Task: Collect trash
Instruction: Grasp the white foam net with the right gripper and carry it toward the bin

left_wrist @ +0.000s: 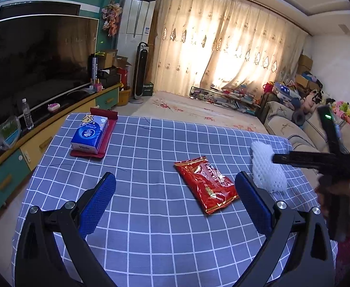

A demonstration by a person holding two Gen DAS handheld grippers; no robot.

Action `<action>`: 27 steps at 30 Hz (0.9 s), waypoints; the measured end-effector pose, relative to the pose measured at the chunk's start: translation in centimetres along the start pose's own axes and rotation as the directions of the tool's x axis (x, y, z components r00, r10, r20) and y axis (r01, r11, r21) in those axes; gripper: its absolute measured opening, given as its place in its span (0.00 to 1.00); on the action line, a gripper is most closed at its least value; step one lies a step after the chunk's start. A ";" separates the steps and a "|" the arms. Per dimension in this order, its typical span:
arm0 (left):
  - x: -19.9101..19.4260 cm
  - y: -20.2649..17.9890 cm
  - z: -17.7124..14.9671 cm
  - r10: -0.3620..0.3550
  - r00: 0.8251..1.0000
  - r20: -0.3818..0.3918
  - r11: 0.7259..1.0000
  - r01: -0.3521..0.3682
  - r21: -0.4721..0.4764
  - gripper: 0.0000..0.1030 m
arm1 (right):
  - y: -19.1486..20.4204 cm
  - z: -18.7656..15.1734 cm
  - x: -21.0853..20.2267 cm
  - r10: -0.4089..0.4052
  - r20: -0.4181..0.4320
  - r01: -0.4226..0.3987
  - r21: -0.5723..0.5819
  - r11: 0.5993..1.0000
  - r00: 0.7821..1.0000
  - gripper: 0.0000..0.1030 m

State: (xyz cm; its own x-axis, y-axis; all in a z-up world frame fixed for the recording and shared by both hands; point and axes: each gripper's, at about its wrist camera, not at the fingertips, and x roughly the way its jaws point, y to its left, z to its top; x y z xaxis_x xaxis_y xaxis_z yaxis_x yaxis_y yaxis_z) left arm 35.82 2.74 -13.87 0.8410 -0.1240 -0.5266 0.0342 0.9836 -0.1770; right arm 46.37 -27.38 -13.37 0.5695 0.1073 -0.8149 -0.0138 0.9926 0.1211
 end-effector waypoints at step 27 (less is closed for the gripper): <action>2.0 -1.6 -1.4 0.018 0.996 -0.083 0.998 -0.013 0.064 0.95 | -0.9 -0.2 -2.3 0.054 0.086 -0.057 0.027 0.998 0.995 0.11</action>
State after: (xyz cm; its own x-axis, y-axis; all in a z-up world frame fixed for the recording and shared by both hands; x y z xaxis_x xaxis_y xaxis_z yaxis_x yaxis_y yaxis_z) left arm 36.71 0.71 -15.82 0.7936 -0.1167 -0.5971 0.0581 0.9915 -0.1166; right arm 44.93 -28.50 -11.73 0.6367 0.1556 -0.7552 -0.0238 0.9829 0.1824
